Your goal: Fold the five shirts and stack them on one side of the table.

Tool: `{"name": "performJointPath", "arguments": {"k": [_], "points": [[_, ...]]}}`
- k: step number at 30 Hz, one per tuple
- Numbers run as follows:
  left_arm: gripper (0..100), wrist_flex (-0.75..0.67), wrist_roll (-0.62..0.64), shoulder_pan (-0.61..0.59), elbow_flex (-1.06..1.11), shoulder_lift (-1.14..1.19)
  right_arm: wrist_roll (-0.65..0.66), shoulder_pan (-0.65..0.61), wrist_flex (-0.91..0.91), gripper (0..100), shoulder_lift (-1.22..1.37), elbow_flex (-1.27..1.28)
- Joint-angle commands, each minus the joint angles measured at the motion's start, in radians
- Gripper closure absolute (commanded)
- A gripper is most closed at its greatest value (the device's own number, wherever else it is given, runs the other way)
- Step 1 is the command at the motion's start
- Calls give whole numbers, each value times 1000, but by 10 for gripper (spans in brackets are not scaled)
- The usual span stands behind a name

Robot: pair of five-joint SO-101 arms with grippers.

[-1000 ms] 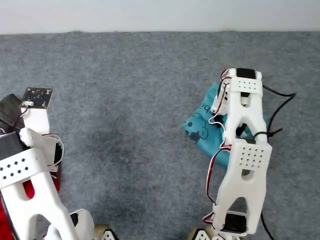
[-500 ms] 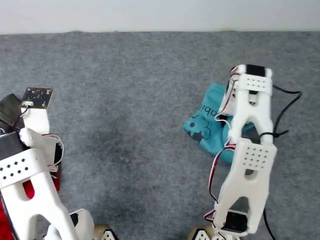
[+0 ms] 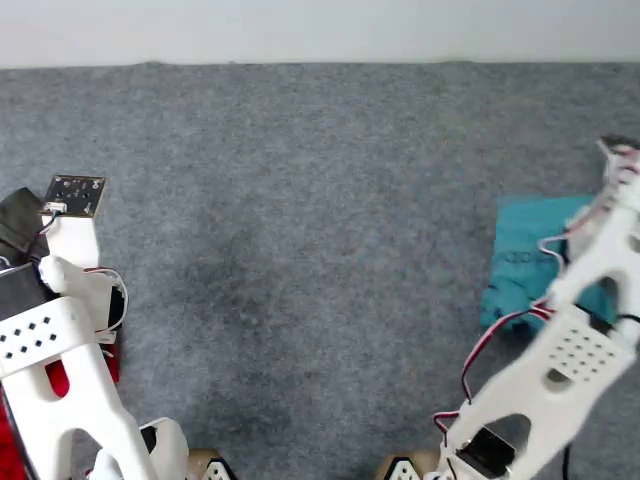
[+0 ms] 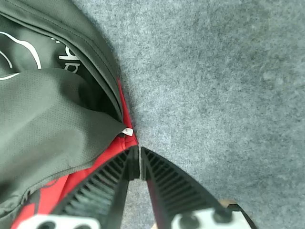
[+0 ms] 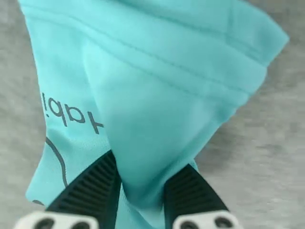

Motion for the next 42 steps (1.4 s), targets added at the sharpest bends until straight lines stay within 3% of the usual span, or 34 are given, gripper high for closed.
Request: {"name": "performJointPath", "arguments": {"k": [1, 10, 12, 16, 18, 22, 26, 29, 32, 42], "points": [[986, -12, -5, -2, -10, -20, 110, 74, -65, 990, -70, -38], [986, -11, -5, -2, -10, -20, 196, 140, -170, 964, -5, -46], [986, 3, -5, -2, -10, -20, 176, 148, -136, 877, -27, -68], [986, 8, -5, -2, -10, -20, -21, 163, -99, 634, -67, -138], [986, 8, -5, -2, -10, -20, -57, 166, -56, 575, -85, -158], [986, 8, -5, -2, -10, -20, -55, 133, 59, 684, -124, -166], [986, 8, -5, -2, -10, -21, -55, 120, 56, 987, -148, -118], [986, 9, -5, -2, -10, -21, -60, 124, 58, 942, -154, -28], [986, 12, -5, -2, -10, -21, -60, 120, 58, 994, -171, 74], [986, 23, -5, -2, -2, -209, -58, 70, 58, 989, -455, 459]]}}
